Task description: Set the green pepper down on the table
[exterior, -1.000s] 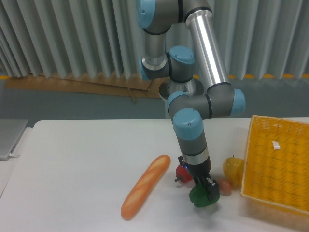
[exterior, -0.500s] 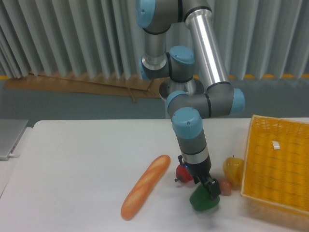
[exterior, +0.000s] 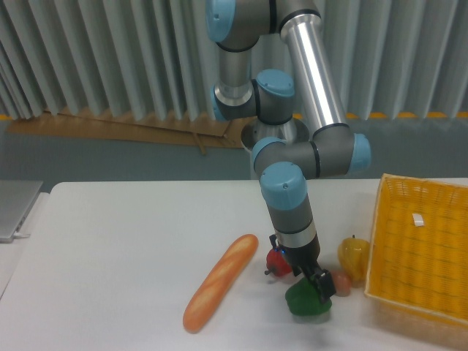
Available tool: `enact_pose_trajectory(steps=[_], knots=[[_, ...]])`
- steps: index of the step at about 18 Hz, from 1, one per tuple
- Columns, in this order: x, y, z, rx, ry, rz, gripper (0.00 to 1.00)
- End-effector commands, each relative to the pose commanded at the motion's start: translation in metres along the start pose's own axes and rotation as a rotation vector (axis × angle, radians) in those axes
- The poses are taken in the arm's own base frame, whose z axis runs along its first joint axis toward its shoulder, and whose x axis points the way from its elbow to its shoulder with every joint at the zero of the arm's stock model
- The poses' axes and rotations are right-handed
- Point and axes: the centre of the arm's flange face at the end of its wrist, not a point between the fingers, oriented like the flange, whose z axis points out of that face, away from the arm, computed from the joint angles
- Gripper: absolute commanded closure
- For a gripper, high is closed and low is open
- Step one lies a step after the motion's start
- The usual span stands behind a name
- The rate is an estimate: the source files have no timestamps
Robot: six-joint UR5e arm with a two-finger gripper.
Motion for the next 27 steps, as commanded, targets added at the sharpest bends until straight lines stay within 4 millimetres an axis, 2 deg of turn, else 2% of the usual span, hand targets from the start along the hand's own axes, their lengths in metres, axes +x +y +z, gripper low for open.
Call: enact_pose_trajectory(steps=[2, 7, 10, 14, 18, 20, 23, 25, 27], knots=[[0.001, 0.007, -0.024, 0.017, -0.025, 0.009, 0.00], [0.017, 0.020, -0.061, 0.000, 0.025, 0.117, 0.00], [0.046, 0.015, -0.090, -0.020, 0.112, 0.171, 0.00], [0.090, -0.019, -0.123, 0.071, 0.223, 0.260, 0.00], [0.119, -0.024, -0.158, 0.190, 0.266, 0.365, 0.00], [0.124, -0.021, -0.170, 0.203, 0.246, 0.422, 0.00], [0.125, -0.018, -0.167, 0.186, 0.247, 0.420, 0.00], [0.117, -0.006, -0.166, 0.176, 0.243, 0.396, 0.00], [0.120, -0.002, -0.173, 0.171, 0.239, 0.393, 0.00]])
